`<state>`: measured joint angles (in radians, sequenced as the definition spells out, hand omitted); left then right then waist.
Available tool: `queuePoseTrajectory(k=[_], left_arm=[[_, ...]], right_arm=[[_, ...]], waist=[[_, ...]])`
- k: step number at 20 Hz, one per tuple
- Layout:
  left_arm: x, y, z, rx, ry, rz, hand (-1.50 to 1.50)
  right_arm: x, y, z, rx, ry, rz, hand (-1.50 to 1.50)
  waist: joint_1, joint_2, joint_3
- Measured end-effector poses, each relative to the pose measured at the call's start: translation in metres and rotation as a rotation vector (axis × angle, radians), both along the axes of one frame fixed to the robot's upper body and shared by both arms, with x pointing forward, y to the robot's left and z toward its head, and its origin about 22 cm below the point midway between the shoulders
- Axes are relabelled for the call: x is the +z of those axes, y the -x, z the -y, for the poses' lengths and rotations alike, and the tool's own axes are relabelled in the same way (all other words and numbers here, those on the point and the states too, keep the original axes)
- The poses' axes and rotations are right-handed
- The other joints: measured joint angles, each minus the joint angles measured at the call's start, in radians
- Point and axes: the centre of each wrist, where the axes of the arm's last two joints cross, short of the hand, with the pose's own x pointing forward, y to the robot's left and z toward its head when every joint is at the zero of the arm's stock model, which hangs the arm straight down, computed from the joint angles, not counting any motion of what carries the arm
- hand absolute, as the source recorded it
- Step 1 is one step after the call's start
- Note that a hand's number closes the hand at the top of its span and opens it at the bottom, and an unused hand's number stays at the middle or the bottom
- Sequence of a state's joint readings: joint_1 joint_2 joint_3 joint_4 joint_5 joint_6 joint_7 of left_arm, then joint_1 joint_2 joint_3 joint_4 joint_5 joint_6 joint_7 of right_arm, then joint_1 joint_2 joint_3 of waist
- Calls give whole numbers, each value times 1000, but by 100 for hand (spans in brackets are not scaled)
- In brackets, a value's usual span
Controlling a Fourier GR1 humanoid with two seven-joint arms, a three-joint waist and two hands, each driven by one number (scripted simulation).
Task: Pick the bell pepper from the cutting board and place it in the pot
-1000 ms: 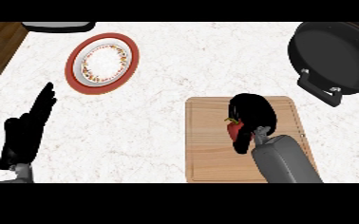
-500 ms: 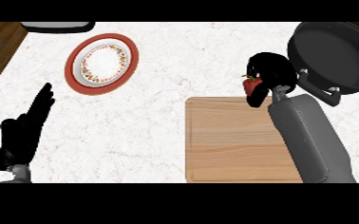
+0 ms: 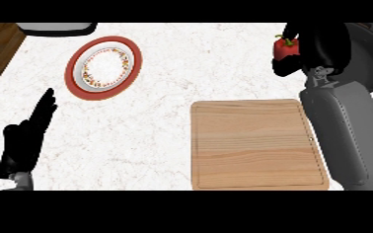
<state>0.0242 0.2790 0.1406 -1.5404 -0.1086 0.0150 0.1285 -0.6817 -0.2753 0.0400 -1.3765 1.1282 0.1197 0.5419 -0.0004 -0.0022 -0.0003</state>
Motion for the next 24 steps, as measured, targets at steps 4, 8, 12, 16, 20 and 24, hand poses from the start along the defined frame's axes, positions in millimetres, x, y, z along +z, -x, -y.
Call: queuePoseTrajectory(k=[4,8,12,16,20,24], left_arm=[[3,-4,1,0,-5,3,0],[4,-5,5,-5,0,4,0],[7,-6,5,-11,3,4,0],[6,-2,-2,-19,5,6,0],[7,-4,-2,-19,0,10,0],[9,-7,4,-32,-2,16,0]], right_arm=[[21,-2,19,-26,-74,95,150],[33,-13,51,-47,-134,166,150],[39,-28,80,-59,-166,204,150],[40,-41,113,-70,-187,220,150],[46,-55,140,-87,-185,231,150],[40,-61,166,-98,-184,221,150]], waist=[[2,1,0],[7,4,1],[12,5,0],[17,6,1],[25,10,1],[39,16,2]])
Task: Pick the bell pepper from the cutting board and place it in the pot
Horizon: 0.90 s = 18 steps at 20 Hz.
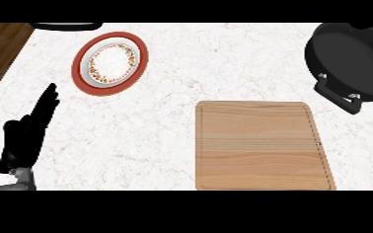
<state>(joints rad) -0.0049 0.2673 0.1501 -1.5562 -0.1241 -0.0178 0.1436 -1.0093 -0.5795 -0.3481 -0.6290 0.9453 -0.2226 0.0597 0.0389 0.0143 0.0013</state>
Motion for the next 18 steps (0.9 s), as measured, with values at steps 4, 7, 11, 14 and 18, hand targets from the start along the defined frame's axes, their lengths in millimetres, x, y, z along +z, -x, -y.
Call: queuePoseTrajectory(k=[4,7,11,14,18], left_arm=[[6,-4,2,-17,1,10,0],[4,-8,7,-27,1,11,0],[4,-8,14,-47,3,23,0],[4,-9,14,-53,2,30,0],[3,-10,14,-59,2,32,0]], right_arm=[[-8,0,21,-8,11,-23,150],[-17,2,30,-20,38,-47,150],[-28,6,41,-34,52,-87,150],[-36,6,43,-39,-12,-95,-150],[-42,9,49,-23,-110,-99,-150]], waist=[[17,8,1],[26,14,1],[44,22,3],[52,26,4],[61,33,5]])
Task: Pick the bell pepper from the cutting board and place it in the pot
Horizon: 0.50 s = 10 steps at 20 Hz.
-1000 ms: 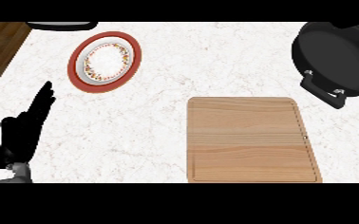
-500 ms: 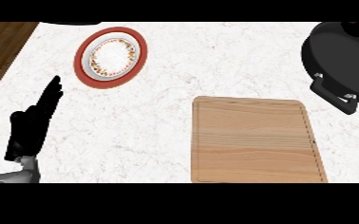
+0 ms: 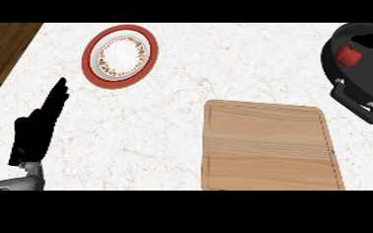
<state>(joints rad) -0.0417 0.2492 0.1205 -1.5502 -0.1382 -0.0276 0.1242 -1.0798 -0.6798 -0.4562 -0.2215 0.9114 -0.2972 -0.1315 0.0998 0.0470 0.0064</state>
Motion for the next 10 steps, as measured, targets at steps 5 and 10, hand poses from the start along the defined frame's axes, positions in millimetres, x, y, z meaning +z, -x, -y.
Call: queuePoseTrajectory(k=[5,10], left_arm=[[-1,-1,6,-3,5,1,0],[-1,-1,3,2,5,-2,0]], right_arm=[[-8,3,3,37,-68,25,-150],[-4,1,2,72,-168,205,-150]], waist=[[1,0,1],[-4,-3,2]])
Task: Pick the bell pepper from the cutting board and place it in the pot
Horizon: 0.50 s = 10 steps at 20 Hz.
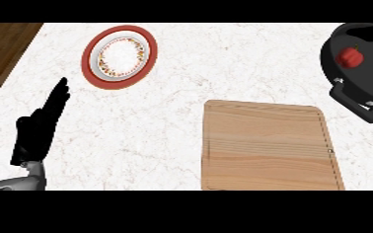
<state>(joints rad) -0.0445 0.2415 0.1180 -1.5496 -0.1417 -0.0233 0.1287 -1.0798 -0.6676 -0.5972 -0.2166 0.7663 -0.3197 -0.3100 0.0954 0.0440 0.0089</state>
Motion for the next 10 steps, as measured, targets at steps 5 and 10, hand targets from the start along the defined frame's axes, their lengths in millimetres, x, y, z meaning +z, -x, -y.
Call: queuePoseTrajectory(k=[5,10], left_arm=[[-2,2,0,5,-3,-1,0],[-3,2,-8,22,-4,-8,0]], right_arm=[[12,0,4,23,-173,195,-150],[16,11,25,66,-289,231,-150]], waist=[[-11,-6,-1],[-25,-12,-3]])
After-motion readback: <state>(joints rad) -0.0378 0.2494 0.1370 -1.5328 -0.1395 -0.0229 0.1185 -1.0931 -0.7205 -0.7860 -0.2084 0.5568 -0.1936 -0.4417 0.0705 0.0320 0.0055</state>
